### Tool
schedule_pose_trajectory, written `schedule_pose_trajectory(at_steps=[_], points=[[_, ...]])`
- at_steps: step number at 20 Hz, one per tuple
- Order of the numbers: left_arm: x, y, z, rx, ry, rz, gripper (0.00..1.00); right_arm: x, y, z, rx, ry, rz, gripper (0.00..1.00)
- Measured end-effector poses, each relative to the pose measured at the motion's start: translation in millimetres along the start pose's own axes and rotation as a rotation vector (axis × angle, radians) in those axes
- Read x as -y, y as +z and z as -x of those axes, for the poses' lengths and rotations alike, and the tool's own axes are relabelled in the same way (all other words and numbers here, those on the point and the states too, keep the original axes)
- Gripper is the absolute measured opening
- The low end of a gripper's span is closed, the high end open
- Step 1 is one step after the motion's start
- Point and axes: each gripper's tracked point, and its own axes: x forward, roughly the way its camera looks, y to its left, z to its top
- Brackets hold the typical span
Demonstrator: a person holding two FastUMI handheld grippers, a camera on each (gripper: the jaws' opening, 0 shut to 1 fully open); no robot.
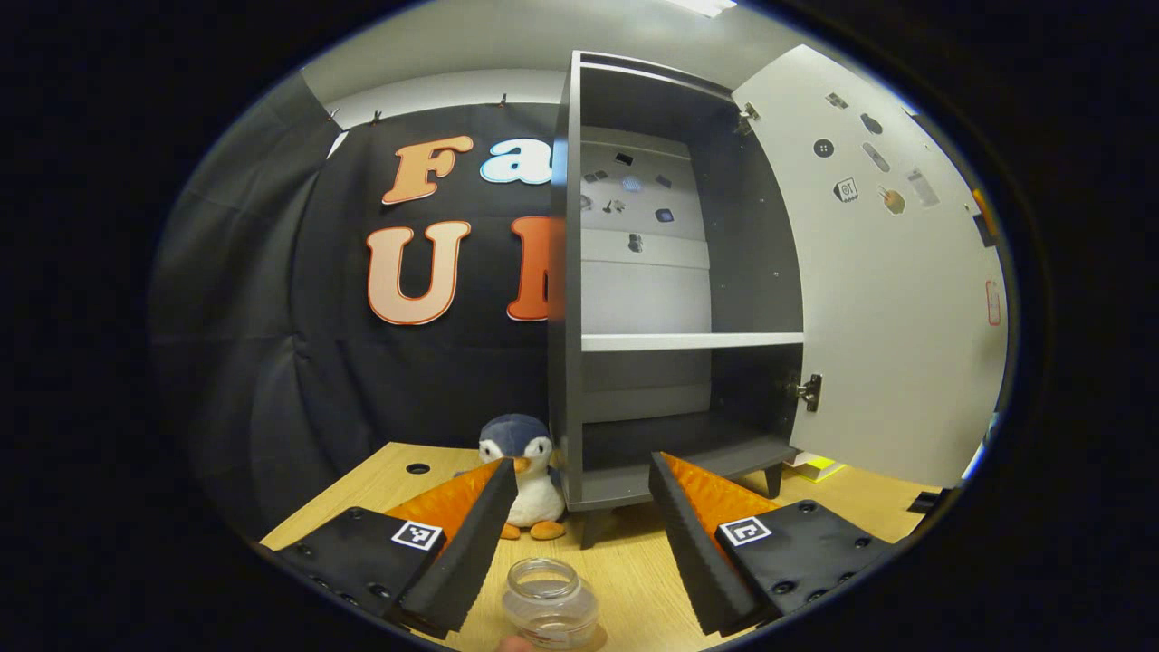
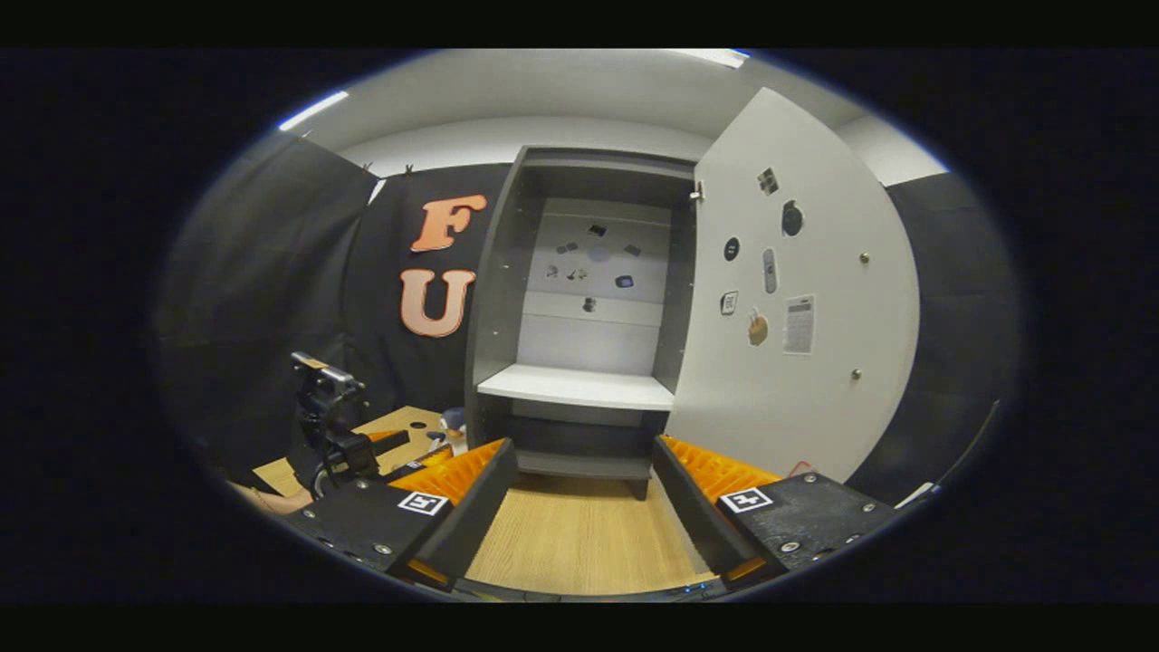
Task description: Open the cabinet door with the right hand, grasp the bottle in the cabinet with the left hand and place it on the coaster, then close the cabinet door with the right hand.
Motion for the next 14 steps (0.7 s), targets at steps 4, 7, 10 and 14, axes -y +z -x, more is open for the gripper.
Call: schedule_pose_trajectory(at_steps=[4,7,10,14], points=[[12.7,33.9,5.7,0.007,0.001,0.026,0.95,42.5,17.8,24.1,0.016,-0.048,0.016,0.93],[24.3,53.7,11.3,-0.006,0.010,0.029,0.95,87.8,23.4,41.8,0.019,-0.117,0.030,0.93],[33.5,75.6,19.1,-0.006,0.035,0.015,0.95,128.9,28.0,56.6,0.016,-0.158,0.024,0.93],[37.1,98.7,34.0,0.003,0.080,0.010,0.95,186.0,33.5,61.1,0.026,-0.210,0.014,0.93]])
